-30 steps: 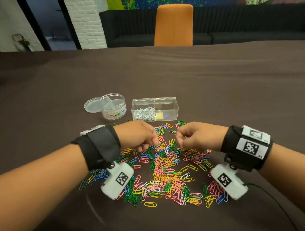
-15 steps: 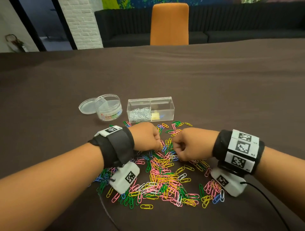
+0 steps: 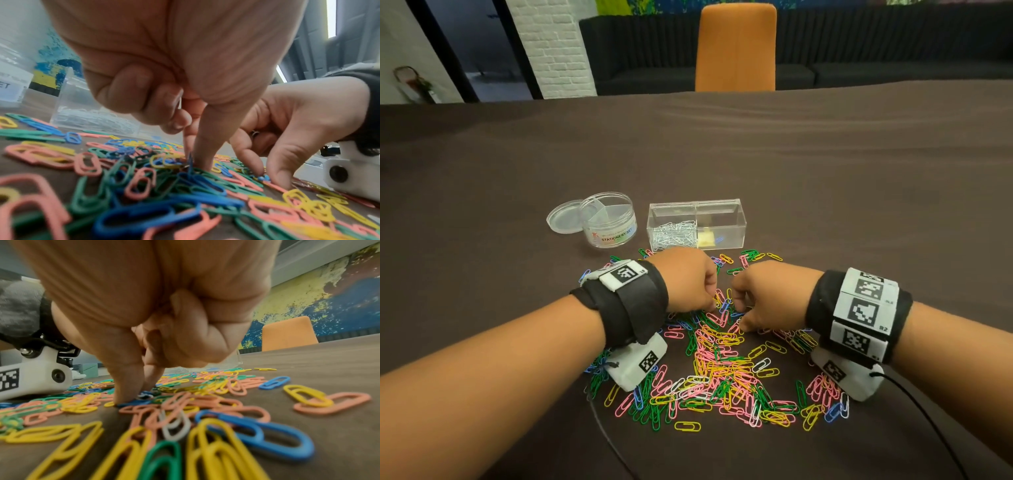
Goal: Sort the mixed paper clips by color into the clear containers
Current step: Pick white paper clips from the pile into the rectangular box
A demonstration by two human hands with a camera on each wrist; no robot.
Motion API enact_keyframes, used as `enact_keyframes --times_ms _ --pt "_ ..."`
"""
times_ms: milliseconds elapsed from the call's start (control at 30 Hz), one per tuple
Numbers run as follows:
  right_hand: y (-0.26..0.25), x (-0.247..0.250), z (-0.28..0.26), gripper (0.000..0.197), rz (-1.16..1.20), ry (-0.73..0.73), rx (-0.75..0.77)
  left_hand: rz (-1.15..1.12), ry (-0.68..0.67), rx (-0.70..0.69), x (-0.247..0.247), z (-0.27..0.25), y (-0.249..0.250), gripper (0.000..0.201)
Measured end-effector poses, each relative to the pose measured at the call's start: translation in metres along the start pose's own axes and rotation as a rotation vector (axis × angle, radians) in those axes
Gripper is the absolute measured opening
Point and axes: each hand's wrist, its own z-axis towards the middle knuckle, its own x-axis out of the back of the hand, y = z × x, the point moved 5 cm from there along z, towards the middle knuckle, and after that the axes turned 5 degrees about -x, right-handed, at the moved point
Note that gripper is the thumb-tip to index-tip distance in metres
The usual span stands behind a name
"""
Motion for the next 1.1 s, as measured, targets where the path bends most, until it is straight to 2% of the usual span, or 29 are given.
enact_keyframes --times_ms 133,333,467,600,667,800,867,967,1100 --pt "0.001 -0.002 0.001 0.014 0.016 -0.042 0.018 0.038 -0.009 -0.046 0.003 0.000 0.001 0.010" --pt "0.009 0.003 -0.006 0.016 0.019 0.064 0.031 0.031 0.025 -0.040 0.008 -0.006 -0.010 0.011" --pt "0.018 0.005 -0.008 0.015 0.104 0.077 0.032 0.023 0.069 -0.017 0.010 -0.007 -0.015 0.011" --pt "0.028 0.016 -0.011 0.009 0.251 0.102 0.040 0.040 0.031 -0.020 0.006 -0.006 -0.013 0.017" --pt "0.034 0.019 -0.012 0.009 0.454 0.097 -0.001 0.058 0.018 -0.024 0.006 -0.005 -0.013 0.019" --pt "0.044 0.016 -0.020 0.004 1.330 -0.068 -0.039 0.097 0.027 -0.049 0.005 -0.005 -0.009 0.017" --pt "0.046 0.014 -0.025 0.010 1.578 -0.120 -0.025 0.117 0.042 -0.077 0.004 -0.006 -0.007 0.017" --pt "0.056 0.010 -0.027 0.030 1.610 -0.069 -0.063 0.174 0.002 -0.124 0.001 -0.007 -0.002 0.019" --pt "0.056 0.005 -0.033 0.019 1.534 -0.114 -0.043 0.229 -0.022 -0.140 0.002 -0.007 0.002 0.021"
